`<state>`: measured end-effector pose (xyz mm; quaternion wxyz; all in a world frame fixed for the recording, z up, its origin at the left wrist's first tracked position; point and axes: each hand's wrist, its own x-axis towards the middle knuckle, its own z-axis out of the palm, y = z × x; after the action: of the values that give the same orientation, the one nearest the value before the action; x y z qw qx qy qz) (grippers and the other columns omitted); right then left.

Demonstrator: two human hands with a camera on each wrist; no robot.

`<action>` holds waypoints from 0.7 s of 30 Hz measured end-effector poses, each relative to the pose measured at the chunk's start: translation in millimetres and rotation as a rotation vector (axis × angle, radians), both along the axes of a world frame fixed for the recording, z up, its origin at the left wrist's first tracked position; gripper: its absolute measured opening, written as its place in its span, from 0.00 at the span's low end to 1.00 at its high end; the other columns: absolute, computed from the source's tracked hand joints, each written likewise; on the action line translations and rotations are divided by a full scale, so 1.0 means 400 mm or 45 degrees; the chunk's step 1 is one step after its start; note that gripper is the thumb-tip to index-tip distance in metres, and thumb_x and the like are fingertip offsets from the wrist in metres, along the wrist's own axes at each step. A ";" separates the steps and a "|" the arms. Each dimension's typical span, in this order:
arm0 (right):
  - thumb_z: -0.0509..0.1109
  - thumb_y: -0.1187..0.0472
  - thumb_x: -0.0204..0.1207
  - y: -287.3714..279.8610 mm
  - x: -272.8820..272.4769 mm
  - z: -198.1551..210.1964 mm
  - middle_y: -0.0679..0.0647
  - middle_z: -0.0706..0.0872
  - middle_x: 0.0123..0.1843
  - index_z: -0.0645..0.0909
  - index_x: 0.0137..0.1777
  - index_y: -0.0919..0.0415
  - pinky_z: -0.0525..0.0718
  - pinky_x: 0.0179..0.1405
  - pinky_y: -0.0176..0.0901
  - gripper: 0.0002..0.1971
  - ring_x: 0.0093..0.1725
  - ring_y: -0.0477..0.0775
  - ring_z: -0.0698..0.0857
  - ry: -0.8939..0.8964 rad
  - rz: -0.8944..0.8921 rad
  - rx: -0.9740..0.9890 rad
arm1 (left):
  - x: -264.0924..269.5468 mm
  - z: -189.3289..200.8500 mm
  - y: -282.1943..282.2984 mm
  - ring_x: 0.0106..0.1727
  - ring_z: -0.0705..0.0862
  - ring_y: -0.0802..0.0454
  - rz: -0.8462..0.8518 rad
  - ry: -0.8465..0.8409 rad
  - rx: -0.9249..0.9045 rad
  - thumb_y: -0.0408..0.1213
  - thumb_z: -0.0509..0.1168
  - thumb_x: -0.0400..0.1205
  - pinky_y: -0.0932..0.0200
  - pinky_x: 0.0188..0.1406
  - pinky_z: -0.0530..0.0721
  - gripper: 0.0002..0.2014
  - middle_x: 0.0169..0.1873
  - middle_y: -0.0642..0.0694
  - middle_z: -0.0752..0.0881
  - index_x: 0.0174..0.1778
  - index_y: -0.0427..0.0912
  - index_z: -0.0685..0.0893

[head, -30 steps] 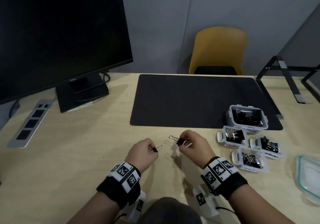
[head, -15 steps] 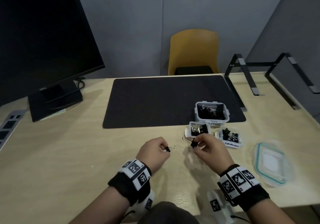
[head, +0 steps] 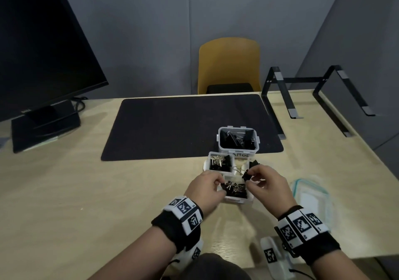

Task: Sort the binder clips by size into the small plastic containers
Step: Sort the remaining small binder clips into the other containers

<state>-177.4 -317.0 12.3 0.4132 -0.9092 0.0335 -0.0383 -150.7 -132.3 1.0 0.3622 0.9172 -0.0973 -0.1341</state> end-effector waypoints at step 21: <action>0.72 0.69 0.69 -0.207 0.102 -0.016 0.48 0.86 0.46 0.81 0.42 0.52 0.83 0.47 0.44 0.10 0.45 0.50 0.85 0.091 -0.120 -0.047 | 0.029 -0.006 -0.088 0.67 0.70 0.57 -0.283 -0.327 0.172 0.46 0.59 0.84 0.56 0.72 0.67 0.14 0.61 0.56 0.78 0.63 0.50 0.82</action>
<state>-136.5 -399.9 5.9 0.3925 -0.9149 0.0902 -0.0259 -139.3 -167.4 -1.3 0.2672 0.9327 -0.2342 -0.0612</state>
